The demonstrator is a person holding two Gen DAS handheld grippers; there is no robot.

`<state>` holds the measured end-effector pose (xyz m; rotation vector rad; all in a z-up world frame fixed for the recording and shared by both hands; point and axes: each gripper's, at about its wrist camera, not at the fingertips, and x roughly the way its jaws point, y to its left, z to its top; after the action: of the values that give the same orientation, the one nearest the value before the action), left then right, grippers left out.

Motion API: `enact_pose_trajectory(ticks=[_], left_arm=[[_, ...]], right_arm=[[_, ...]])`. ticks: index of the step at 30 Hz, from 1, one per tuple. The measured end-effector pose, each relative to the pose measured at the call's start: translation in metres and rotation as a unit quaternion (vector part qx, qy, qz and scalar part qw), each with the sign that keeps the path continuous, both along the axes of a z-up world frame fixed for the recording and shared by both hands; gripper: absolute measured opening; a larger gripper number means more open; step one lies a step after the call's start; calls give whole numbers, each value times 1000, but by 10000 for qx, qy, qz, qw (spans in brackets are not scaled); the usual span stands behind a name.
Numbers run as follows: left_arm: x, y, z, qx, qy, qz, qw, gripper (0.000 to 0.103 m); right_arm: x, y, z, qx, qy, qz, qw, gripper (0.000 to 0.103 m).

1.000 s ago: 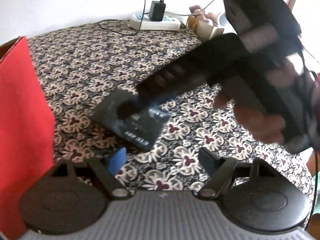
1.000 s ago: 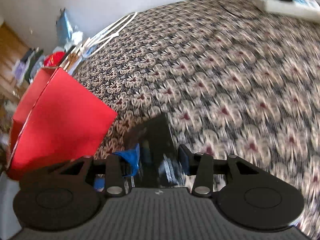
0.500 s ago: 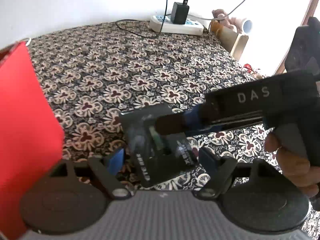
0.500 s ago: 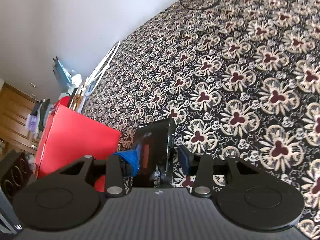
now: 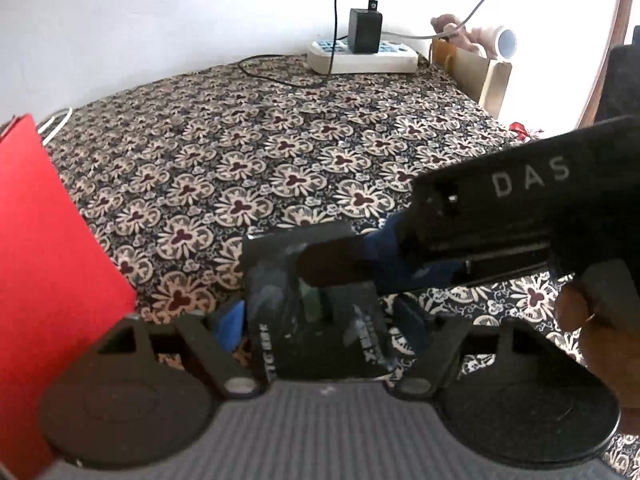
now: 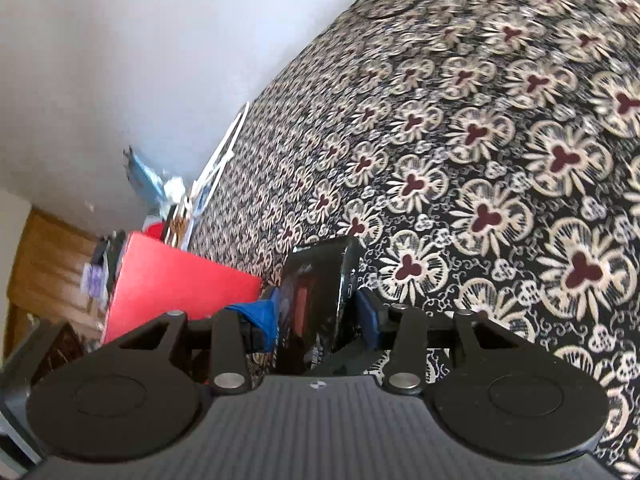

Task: Organize rigid objects
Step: 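Lift and carry the black case with the right gripper to the red box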

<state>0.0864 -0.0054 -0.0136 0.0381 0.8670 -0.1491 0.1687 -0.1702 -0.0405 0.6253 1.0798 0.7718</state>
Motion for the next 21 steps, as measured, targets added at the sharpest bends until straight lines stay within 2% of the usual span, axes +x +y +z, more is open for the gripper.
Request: enact_pose_trajectory(ticks=[3, 7, 11, 16, 21], left_arm=[[-4, -2, 2, 9, 33, 39, 10000, 68], [-18, -6, 3, 49, 100, -51, 9999, 68], [-41, -16, 8, 221, 101, -306, 9992, 67], [-66, -23, 18, 137, 169, -529, 9984, 67], [-84, -25, 42, 111, -53, -560, 9984, 67]], right_arm=[[-5, -6, -5, 135, 108, -105, 9998, 24], [-22, -13, -4, 22, 233, -208, 9995, 23], [-46, -23, -2, -46, 308, -195, 9993, 23], [-74, -36, 4, -22, 440, -330, 9985, 23], [-96, -40, 32, 35, 152, -355, 9992, 23]])
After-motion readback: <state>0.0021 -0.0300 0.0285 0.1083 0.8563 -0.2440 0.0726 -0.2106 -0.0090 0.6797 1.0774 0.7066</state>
